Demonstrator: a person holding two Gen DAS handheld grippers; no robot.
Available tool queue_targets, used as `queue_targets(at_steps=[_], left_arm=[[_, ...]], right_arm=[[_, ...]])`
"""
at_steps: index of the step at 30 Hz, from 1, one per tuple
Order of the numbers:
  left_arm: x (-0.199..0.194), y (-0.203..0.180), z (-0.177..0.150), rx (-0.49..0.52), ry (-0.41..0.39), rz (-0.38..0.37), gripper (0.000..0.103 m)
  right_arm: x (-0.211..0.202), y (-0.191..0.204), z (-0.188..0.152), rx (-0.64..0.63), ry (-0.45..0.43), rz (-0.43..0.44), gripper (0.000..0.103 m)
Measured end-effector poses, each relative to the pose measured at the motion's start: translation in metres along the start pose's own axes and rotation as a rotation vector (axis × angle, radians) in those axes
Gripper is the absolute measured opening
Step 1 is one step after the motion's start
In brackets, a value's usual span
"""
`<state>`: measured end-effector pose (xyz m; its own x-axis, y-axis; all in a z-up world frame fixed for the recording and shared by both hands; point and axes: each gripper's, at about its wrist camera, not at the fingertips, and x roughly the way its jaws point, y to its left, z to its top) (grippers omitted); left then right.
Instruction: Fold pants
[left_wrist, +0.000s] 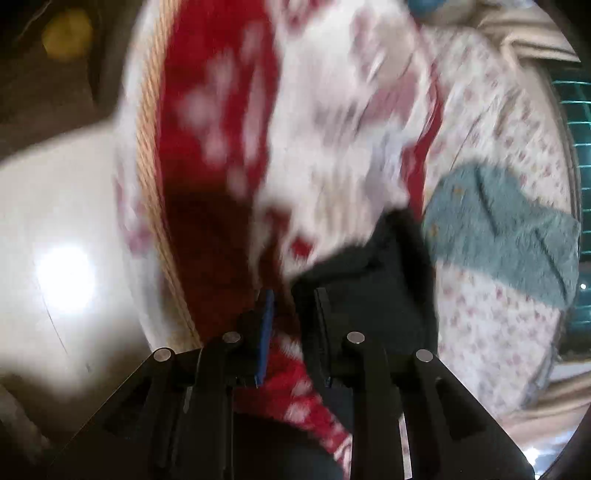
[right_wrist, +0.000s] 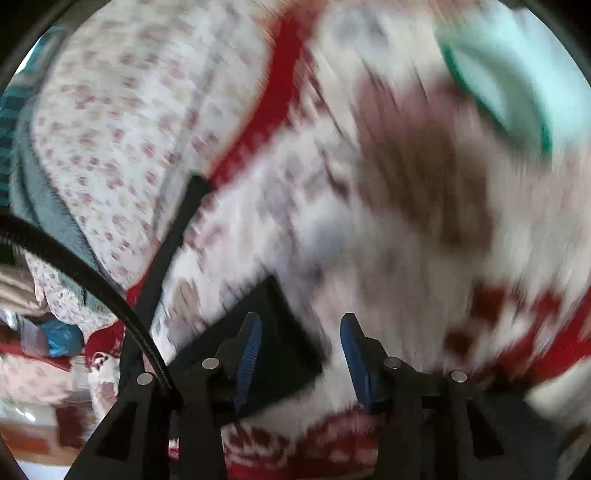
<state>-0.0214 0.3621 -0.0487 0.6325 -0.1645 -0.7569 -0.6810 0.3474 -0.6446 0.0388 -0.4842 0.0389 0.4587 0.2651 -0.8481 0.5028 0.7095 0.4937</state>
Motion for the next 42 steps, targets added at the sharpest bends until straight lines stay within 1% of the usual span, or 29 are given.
queue_targets(at_steps=[1,3,5,6,7,9,10,13,15,16,18,19,20,21,22,23,24,25,26,29,31,33,37,39,42], left_arm=[[-0.014,-0.013,-0.002,0.035,-0.064,-0.011,0.019],[-0.033,-0.048,-0.013,0.138,-0.143,-0.038,0.019],[-0.035,-0.088,-0.029,0.242,-0.164,-0.090,0.031],[-0.031,-0.111,-0.041,0.301,-0.162,-0.127,0.047],[-0.024,-0.128,-0.051,0.340,-0.157,-0.157,0.055],[-0.005,-0.156,-0.071,0.409,-0.128,-0.200,0.055],[0.011,-0.172,-0.084,0.442,-0.114,-0.207,0.055],[0.060,-0.202,-0.115,0.517,-0.074,-0.175,0.055],[0.091,-0.212,-0.134,0.572,-0.039,-0.137,0.055],[0.107,-0.213,-0.145,0.618,-0.030,-0.123,0.055],[0.123,-0.211,-0.154,0.669,-0.023,-0.076,0.055],[0.129,-0.210,-0.154,0.665,-0.002,-0.071,0.055],[0.133,-0.211,-0.152,0.654,0.022,-0.091,0.055],[0.133,-0.211,-0.149,0.646,0.029,-0.102,0.055],[0.136,-0.215,-0.149,0.641,0.029,-0.110,0.055],[0.137,-0.215,-0.147,0.631,0.029,-0.123,0.055],[0.141,-0.217,-0.147,0.622,0.034,-0.127,0.055],[0.145,-0.217,-0.146,0.608,0.048,-0.131,0.055],[0.148,-0.218,-0.145,0.597,0.059,-0.134,0.055],[0.146,-0.216,-0.141,0.566,0.075,-0.158,0.055],[0.140,-0.214,-0.136,0.542,0.069,-0.182,0.055],[0.129,-0.211,-0.129,0.511,0.037,-0.206,0.055],[0.108,-0.196,-0.112,0.433,-0.054,-0.208,0.055],[0.102,-0.187,-0.106,0.391,-0.067,-0.198,0.055],[0.103,-0.179,-0.102,0.364,-0.048,-0.196,0.055]], right_arm=[[-0.002,0.013,0.007,-0.036,-0.011,0.028,0.043],[0.006,0.044,0.025,-0.138,-0.029,0.092,0.043],[0.022,0.065,0.034,-0.174,-0.019,0.155,0.043],[0.036,0.075,0.044,-0.178,-0.009,0.214,0.043],[0.046,0.079,0.048,-0.170,-0.005,0.250,0.043],[0.087,0.090,0.068,-0.133,0.027,0.311,0.043],[0.103,0.092,0.073,-0.107,0.050,0.320,0.043],[0.173,0.087,0.091,0.057,0.193,0.381,0.043],[0.210,0.087,0.097,0.154,0.239,0.404,0.043],[0.226,0.089,0.099,0.178,0.250,0.408,0.043],[0.253,0.100,0.107,0.172,0.268,0.403,0.043],[0.258,0.103,0.110,0.165,0.263,0.408,0.043],[0.263,0.109,0.116,0.153,0.244,0.410,0.043],[0.267,0.114,0.121,0.137,0.233,0.407,0.043],[0.273,0.121,0.127,0.110,0.239,0.384,0.043],[0.275,0.126,0.130,0.089,0.246,0.361,0.034],[0.275,0.131,0.132,0.047,0.237,0.326,0.023],[0.269,0.136,0.134,-0.001,0.213,0.291,0.006],[0.257,0.141,0.133,-0.035,0.166,0.284,0.005],[0.222,0.148,0.124,-0.102,0.071,0.275,0.004],[0.193,0.149,0.113,-0.116,0.021,0.280,0.004],[0.164,0.150,0.104,-0.125,-0.016,0.304,0.004],[0.087,0.154,0.081,-0.117,-0.108,0.391,0.004],[0.054,0.156,0.065,-0.123,-0.144,0.423,0.004],[0.022,0.154,0.042,-0.114,-0.173,0.439,0.004]])
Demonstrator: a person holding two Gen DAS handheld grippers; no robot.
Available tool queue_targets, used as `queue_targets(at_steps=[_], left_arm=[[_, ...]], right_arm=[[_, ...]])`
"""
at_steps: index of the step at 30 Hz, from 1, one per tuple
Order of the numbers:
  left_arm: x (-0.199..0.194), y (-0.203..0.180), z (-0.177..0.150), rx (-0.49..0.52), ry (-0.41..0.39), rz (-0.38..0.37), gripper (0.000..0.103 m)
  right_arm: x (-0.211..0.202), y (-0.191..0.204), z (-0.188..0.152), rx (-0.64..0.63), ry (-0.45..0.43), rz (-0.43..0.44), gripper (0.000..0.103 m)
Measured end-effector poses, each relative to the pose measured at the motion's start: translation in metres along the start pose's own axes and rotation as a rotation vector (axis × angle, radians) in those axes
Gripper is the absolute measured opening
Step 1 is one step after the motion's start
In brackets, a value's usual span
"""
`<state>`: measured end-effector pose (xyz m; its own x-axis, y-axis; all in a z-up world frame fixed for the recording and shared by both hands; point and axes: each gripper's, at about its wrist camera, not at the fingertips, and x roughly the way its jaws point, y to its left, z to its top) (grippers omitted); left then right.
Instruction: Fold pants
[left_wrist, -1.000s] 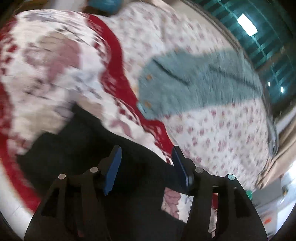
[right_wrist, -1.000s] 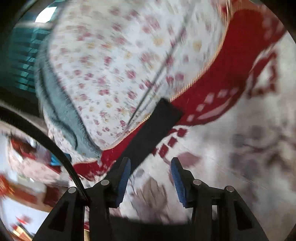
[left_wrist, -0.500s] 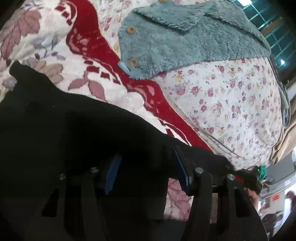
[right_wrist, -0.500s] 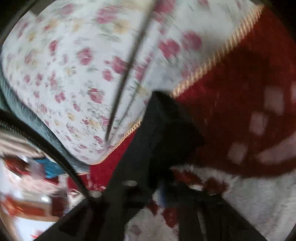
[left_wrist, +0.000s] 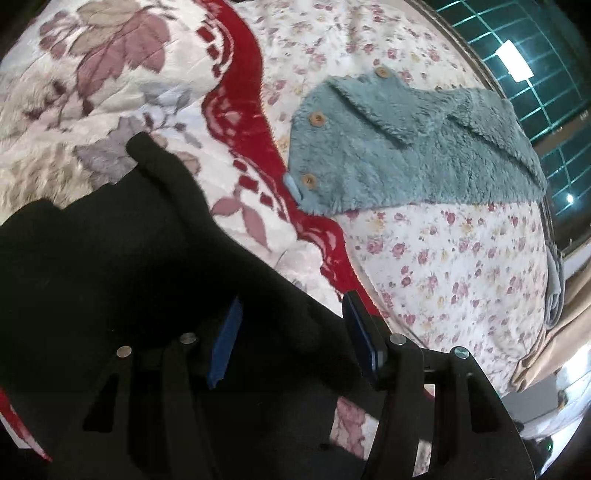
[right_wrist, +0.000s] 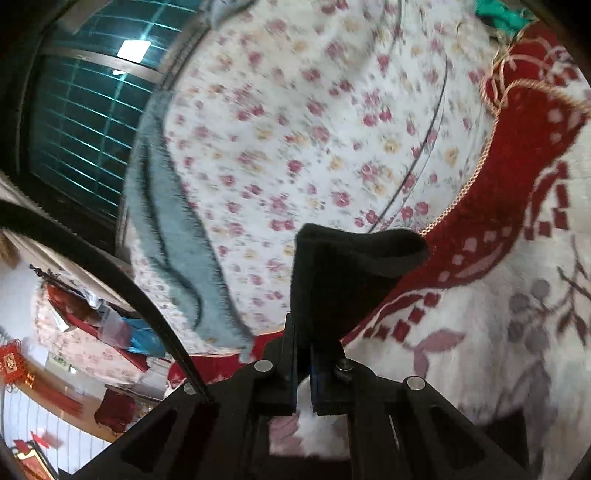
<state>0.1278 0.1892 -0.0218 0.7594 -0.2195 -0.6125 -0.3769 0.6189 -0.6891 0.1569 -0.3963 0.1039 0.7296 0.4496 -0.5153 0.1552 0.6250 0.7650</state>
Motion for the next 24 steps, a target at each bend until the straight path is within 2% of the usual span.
queue_targets(at_steps=[4,8,12,14,17,18,20,22,24], left_arm=[[-0.003,0.001,-0.001,0.015,-0.021,0.018,0.055],[-0.018,0.006,-0.002,0.016,-0.058,0.030,0.055],[-0.053,0.025,0.002,-0.053,-0.103,0.048,0.055],[-0.063,0.044,0.005,-0.111,-0.083,0.059,0.055],[-0.054,0.059,0.014,-0.135,0.016,0.111,0.055],[-0.051,0.058,0.016,-0.111,0.032,0.151,0.055],[-0.040,0.044,0.018,0.009,0.093,0.193,0.055],[-0.028,0.025,0.017,0.181,0.119,0.301,0.055],[-0.010,0.017,0.013,0.284,0.170,0.399,0.055]], right_arm=[[-0.013,-0.013,-0.021,0.074,-0.004,-0.054,0.004],[0.015,-0.065,-0.019,0.290,0.071,-0.139,0.004],[0.042,-0.095,-0.007,0.360,0.084,-0.159,0.004],[0.051,-0.105,-0.007,0.386,0.096,-0.143,0.004],[0.057,-0.118,-0.015,0.400,0.114,-0.135,0.004],[0.058,-0.124,-0.018,0.405,0.126,-0.132,0.004],[0.060,-0.135,-0.024,0.413,0.152,-0.101,0.004],[0.059,-0.140,-0.028,0.385,0.165,-0.099,0.004],[0.058,-0.143,-0.030,0.374,0.171,-0.086,0.004]])
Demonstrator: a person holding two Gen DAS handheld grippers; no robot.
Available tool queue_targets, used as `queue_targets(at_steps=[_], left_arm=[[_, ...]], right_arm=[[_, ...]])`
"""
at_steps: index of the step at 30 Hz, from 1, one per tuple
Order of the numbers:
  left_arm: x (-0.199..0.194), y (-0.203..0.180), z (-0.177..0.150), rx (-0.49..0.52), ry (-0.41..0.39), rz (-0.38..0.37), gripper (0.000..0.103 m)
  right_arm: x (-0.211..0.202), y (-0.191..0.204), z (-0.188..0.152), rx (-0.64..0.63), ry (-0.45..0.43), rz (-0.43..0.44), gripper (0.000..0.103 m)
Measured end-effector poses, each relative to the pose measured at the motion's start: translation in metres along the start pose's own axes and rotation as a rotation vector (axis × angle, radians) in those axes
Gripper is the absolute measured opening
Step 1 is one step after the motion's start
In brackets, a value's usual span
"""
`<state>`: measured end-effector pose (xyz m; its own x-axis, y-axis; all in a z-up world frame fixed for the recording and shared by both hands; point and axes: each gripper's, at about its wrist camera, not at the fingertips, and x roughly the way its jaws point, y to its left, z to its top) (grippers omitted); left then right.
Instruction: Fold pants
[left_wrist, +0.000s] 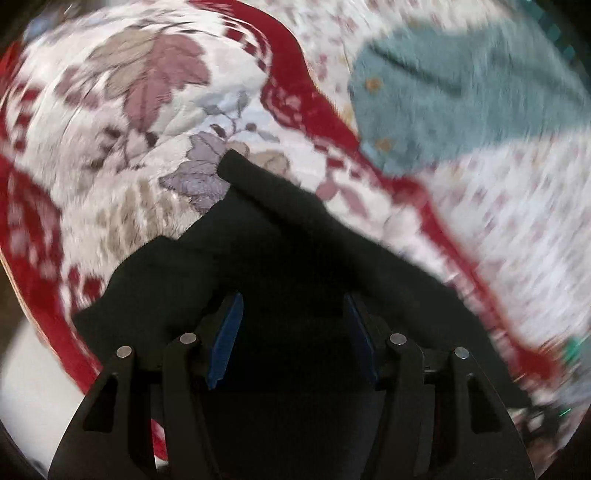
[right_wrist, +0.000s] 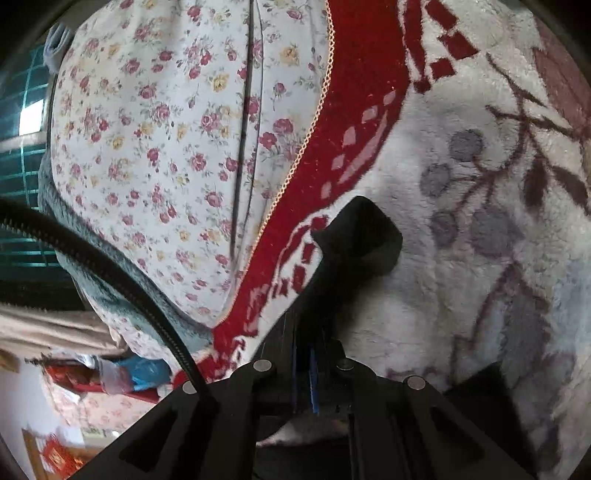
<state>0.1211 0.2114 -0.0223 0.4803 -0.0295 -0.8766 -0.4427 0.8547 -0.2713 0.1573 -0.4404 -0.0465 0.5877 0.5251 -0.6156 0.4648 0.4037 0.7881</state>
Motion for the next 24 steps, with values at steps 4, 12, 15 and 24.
queue_targets(at_steps=[4,12,15,24], left_arm=[[0.021,-0.022,0.013,0.097,0.049,0.110,0.055],[0.049,-0.068,0.111,0.140,-0.053,-0.068,0.055],[0.058,-0.072,0.141,0.091,-0.047,-0.059,0.055],[0.018,-0.062,0.090,0.049,-0.084,-0.152,0.055]], right_arm=[[0.001,0.005,0.002,-0.039,0.013,-0.003,0.005],[0.026,0.042,0.049,-0.009,0.021,0.089,0.005],[0.058,0.042,0.090,0.092,0.005,0.179,0.028],[0.012,0.027,0.092,-0.100,-0.004,-0.098,0.048]])
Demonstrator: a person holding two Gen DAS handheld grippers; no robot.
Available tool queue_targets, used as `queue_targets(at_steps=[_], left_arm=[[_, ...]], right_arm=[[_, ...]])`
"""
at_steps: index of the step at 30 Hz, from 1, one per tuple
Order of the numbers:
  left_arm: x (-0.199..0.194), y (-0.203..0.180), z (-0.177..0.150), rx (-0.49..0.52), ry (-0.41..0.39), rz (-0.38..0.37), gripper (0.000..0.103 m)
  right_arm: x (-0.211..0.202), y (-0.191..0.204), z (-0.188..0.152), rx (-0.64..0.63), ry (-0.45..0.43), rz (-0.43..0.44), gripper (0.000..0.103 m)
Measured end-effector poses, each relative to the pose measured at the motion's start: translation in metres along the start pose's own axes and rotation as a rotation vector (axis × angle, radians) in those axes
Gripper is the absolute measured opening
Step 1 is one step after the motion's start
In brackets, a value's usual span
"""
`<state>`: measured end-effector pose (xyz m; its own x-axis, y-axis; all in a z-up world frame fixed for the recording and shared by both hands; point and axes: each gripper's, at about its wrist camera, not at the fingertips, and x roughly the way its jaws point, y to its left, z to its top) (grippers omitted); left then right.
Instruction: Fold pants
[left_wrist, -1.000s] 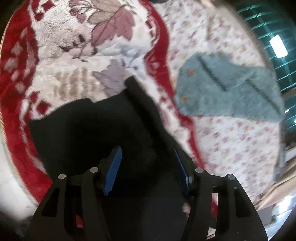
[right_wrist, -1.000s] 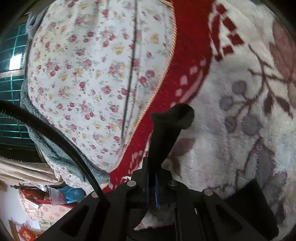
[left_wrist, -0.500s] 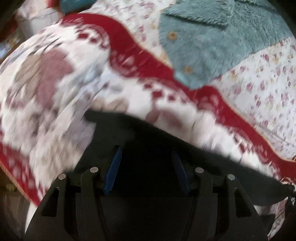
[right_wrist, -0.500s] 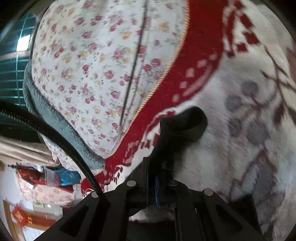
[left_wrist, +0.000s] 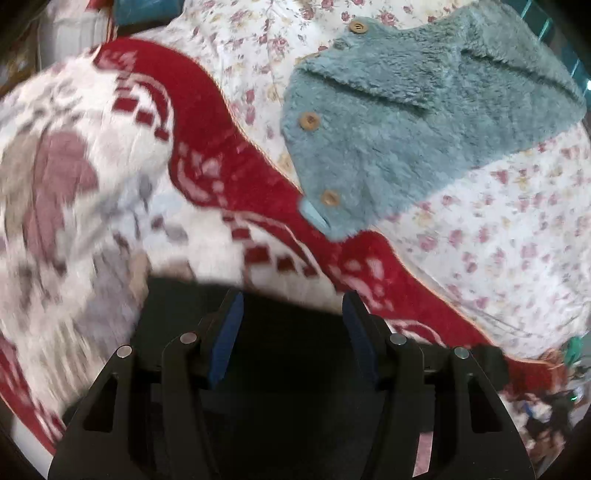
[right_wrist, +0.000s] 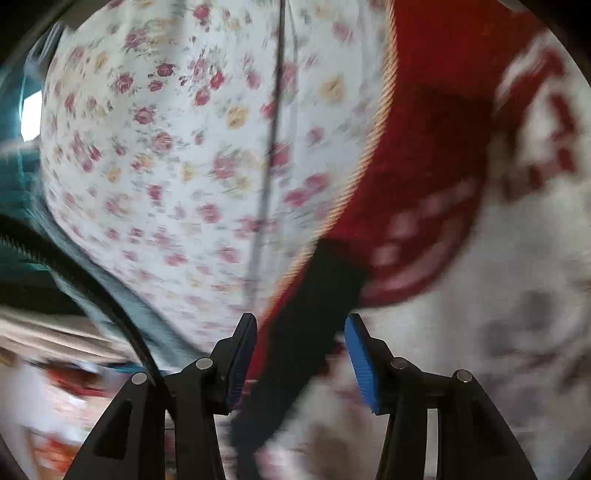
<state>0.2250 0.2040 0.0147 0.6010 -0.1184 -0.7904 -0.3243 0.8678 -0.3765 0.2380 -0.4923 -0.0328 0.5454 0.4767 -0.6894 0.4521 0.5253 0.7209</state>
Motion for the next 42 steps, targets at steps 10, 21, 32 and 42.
queue_targets(at_steps=[10,21,32,42], left_arm=[[-0.023,-0.054,-0.082,0.113,-0.094,-0.201,0.055],[-0.012,-0.010,-0.078,-0.082,-0.062,-0.216,0.055],[-0.062,0.004,-0.105,-0.052,-0.041,-0.287,0.055],[-0.068,0.045,-0.106,-0.116,-0.016,-0.207,0.055]], right_arm=[[0.065,-0.019,0.010,-0.082,0.105,0.061,0.048],[0.097,0.017,0.008,-0.262,0.044,-0.169,0.004],[-0.006,-0.023,-0.016,-0.170,-0.026,-0.130,0.004],[-0.006,-0.077,-0.033,-0.002,0.006,-0.102,0.004]])
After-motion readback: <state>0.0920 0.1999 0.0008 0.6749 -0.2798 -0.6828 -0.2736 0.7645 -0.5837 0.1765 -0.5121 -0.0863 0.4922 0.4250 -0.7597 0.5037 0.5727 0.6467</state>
